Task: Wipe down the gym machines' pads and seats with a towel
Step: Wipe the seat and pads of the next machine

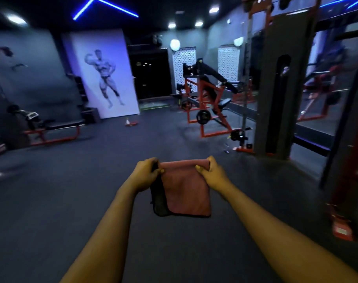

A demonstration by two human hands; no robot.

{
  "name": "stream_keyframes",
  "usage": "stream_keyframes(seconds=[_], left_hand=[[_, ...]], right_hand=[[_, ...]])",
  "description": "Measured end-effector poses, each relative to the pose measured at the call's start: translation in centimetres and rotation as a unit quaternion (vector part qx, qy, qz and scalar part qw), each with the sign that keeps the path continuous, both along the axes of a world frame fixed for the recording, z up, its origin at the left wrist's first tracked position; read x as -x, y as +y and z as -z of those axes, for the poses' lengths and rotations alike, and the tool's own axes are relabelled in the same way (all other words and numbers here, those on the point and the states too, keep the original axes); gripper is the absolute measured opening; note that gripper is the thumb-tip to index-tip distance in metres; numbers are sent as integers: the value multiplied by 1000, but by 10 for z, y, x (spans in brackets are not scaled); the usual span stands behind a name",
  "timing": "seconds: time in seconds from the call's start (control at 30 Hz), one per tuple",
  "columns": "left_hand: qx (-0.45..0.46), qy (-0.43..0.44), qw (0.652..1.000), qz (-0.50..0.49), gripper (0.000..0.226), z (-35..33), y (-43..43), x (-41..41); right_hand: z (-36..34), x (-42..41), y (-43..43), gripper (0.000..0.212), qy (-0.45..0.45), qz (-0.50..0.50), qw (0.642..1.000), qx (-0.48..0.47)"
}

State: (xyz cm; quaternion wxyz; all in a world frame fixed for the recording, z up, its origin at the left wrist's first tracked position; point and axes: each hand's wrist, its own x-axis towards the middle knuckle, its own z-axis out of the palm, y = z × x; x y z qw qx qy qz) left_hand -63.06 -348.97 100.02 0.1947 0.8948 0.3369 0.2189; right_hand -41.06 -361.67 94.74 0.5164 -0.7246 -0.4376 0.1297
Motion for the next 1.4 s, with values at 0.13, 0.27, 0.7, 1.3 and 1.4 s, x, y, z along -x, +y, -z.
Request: stream_keyframes(seconds=[0.13, 0.27, 0.7, 1.3, 1.4], left_hand=[[4, -12, 999, -31, 15, 0, 76, 38], [2, -31, 998, -62, 17, 11, 155, 57], [-23, -43, 990, -134, 15, -3, 465, 22], [-21, -42, 990, -131, 14, -1, 934, 27], [-28, -41, 990, -129, 12, -7, 1014, 23]], right_hand=[[-2, 32, 89, 29, 3, -28, 1000, 5], [1, 48, 178, 32, 3, -49, 999, 7], [-16, 7, 515, 31, -7, -108, 994, -2], [-15, 9, 991, 28, -20, -118, 993, -8], [-17, 8, 1068, 28, -7, -115, 993, -7]])
